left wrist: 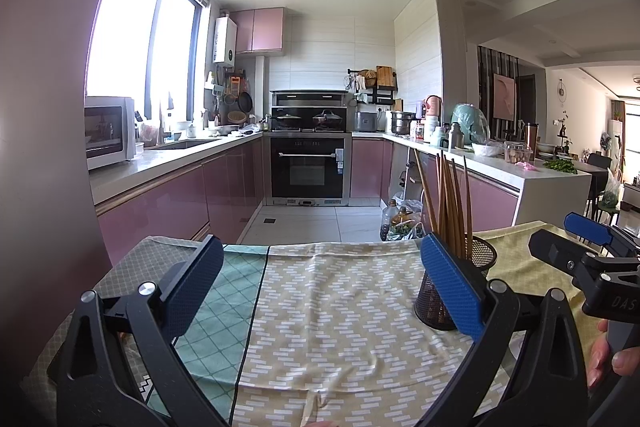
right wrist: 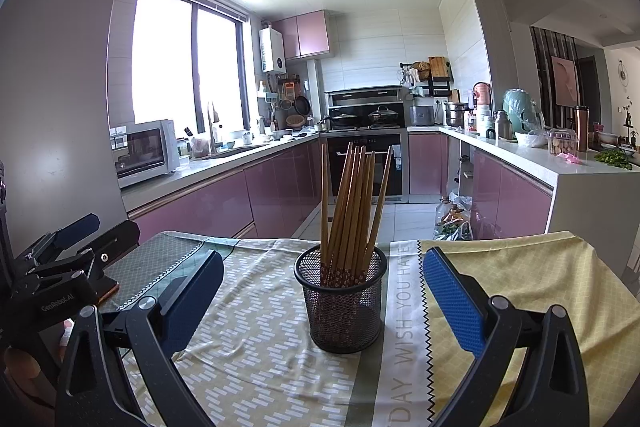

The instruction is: Organize utensils

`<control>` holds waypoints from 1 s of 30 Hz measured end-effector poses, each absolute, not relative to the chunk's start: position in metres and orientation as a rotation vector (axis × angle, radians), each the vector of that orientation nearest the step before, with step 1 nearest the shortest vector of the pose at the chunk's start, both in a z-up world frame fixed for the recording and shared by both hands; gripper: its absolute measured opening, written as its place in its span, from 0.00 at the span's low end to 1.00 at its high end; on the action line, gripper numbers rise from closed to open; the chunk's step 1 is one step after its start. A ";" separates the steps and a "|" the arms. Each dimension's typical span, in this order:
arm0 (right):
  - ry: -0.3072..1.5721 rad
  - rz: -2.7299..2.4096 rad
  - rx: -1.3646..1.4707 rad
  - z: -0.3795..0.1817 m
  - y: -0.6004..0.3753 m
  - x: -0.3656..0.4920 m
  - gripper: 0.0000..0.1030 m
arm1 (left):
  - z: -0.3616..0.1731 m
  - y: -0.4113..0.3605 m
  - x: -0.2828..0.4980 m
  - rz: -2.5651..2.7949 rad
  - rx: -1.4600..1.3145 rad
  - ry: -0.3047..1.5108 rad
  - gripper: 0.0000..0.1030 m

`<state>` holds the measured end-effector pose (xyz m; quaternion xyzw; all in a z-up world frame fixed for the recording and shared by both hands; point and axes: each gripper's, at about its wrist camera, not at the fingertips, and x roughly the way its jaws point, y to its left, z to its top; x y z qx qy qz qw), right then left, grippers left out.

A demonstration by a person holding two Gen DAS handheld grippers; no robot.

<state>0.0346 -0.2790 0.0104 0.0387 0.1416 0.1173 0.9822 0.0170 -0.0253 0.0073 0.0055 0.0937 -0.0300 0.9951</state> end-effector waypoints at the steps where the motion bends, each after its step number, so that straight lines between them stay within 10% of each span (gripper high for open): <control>1: 0.286 0.236 0.078 0.010 -0.279 0.035 0.94 | 0.007 -0.026 0.017 -0.060 0.011 0.188 0.95; 30: 0.286 0.239 0.081 0.012 -0.280 0.034 0.94 | 0.000 -0.031 0.017 -0.066 0.008 0.199 0.95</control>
